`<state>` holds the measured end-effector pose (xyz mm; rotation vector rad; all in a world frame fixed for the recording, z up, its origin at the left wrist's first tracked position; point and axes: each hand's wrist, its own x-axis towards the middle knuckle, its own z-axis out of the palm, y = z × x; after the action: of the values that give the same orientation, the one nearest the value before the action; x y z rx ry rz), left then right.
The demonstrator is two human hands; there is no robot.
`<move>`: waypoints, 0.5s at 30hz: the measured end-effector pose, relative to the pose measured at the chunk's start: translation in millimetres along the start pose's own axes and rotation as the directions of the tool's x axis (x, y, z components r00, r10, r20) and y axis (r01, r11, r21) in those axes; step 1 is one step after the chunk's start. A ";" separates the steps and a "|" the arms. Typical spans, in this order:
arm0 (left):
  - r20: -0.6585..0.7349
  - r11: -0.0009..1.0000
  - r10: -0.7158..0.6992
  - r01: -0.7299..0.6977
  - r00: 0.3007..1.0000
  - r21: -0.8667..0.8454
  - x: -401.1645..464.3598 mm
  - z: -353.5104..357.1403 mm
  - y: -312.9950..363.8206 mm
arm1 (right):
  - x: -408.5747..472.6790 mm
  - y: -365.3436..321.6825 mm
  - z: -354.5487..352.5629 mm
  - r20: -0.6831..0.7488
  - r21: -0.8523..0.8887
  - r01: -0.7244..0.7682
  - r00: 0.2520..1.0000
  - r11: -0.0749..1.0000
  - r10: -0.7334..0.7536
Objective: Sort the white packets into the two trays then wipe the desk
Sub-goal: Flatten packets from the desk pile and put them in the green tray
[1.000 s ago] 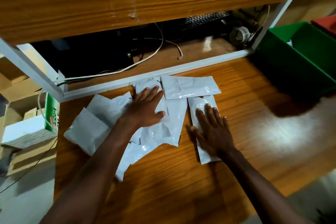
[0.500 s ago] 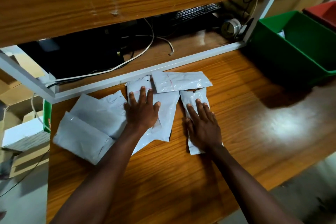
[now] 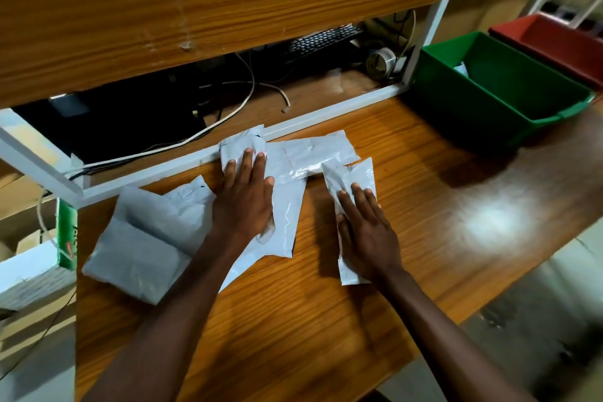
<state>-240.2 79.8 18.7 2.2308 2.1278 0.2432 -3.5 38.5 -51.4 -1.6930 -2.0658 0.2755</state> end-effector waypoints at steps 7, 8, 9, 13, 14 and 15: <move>-0.132 0.981 0.153 -0.166 0.979 -0.096 -17.9 -4.1 51.2 | -22.9 13.0 -46.6 -0.101 0.002 -0.111 0.989 0.994 0.111; -0.140 0.977 0.166 -0.182 0.976 -0.114 -20.7 -4.2 61.8 | -26.1 18.4 -53.7 -0.103 0.006 -0.123 0.987 0.992 0.123; -0.148 0.969 0.183 -0.203 0.972 -0.140 -23.4 -4.6 75.0 | -30.0 26.0 -62.2 -0.104 0.013 -0.139 0.985 0.990 0.140; -0.156 0.940 0.256 -0.283 0.954 -0.188 -32.6 -2.5 129.3 | -43.0 58.9 -96.8 -0.138 0.028 -0.194 0.971 0.981 0.196; -0.134 0.937 0.263 -0.285 0.956 -0.199 -32.4 -0.4 144.0 | -46.6 69.7 -106.4 -0.150 0.023 -0.198 0.968 0.980 0.199; -0.118 0.933 0.277 -0.296 0.954 -0.204 -32.2 1.4 159.5 | -50.4 81.9 -115.3 -0.158 0.018 -0.204 0.966 0.979 0.205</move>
<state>-83.7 39.5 37.7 2.4259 1.7008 0.5685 128.6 -6.4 3.9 -1.8662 -1.7792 0.1995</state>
